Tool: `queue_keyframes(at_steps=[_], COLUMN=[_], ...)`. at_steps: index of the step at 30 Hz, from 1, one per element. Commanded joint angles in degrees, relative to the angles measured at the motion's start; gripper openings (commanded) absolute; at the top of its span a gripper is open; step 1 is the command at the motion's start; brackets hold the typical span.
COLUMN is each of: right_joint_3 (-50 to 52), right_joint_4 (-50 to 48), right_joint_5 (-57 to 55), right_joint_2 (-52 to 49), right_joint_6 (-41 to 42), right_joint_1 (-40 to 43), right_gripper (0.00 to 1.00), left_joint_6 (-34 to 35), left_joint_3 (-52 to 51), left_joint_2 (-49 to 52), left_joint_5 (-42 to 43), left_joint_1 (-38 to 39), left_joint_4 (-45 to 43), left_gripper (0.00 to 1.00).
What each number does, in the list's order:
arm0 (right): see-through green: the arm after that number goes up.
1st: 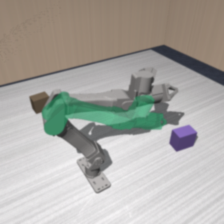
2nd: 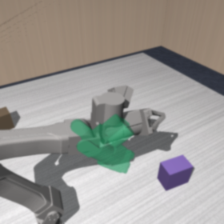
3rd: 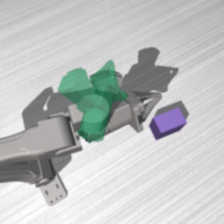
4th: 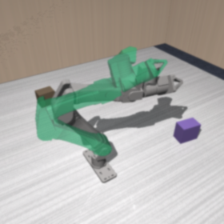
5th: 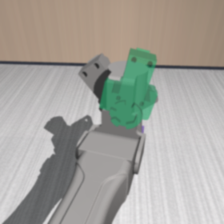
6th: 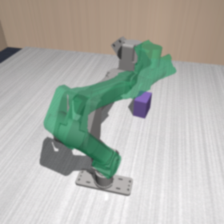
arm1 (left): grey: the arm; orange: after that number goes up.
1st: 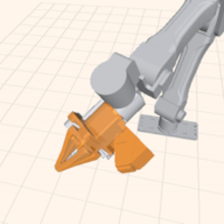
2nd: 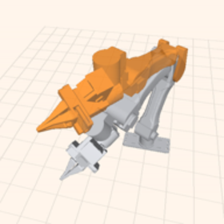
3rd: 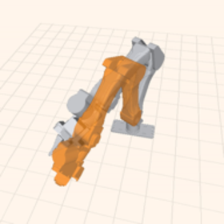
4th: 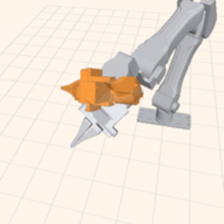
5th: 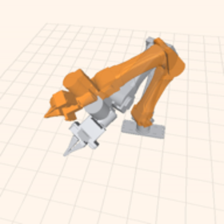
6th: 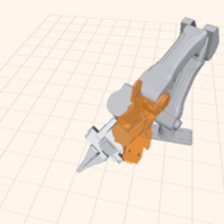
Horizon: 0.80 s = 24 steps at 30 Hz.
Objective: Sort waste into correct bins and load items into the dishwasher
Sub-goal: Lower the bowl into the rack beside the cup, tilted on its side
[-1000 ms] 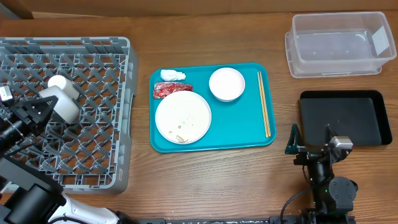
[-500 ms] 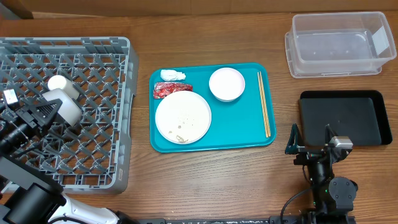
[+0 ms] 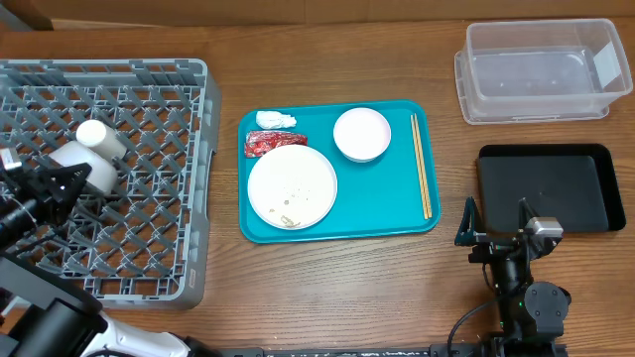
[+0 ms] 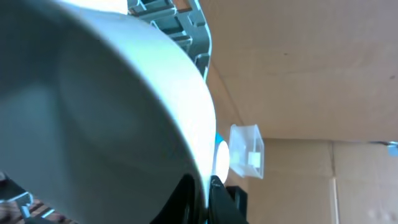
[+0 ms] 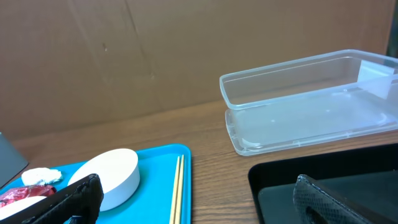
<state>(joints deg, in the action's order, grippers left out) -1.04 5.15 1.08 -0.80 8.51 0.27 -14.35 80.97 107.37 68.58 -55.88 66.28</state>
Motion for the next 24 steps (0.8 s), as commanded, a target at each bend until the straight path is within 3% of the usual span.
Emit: queue_keyframes(at_steps=[1,10,16,24], right_joint_3=[0.59,0.59,0.59,0.59], right_joint_4=[-0.33,-0.31,-0.33,-0.33], right_joint_5=[-0.42,-0.42,-0.39,-0.42], right_joint_2=[0.63,0.63,0.63,0.63], right_joint_6=[-0.42,-0.42,-0.42,-0.42], right_joint_1=[-0.31,-0.31,-0.31,-0.31], right_gripper=[1.0,1.0,1.0,1.0], left_joint_6=[7.61,10.82,14.58,17.7], left_joint_3=[-0.5,-0.44,-0.44,-0.44], left_joint_2=[0.74,0.72,0.72,0.72], left_joint_5=[-12.61,-12.59,-12.63,-13.18], left_joint_1=[-0.79,-0.79,-0.79,-0.79], left_joint_4=[-0.42,0.57,2.69,5.95], left_gripper=[0.07,0.11,0.23,0.22])
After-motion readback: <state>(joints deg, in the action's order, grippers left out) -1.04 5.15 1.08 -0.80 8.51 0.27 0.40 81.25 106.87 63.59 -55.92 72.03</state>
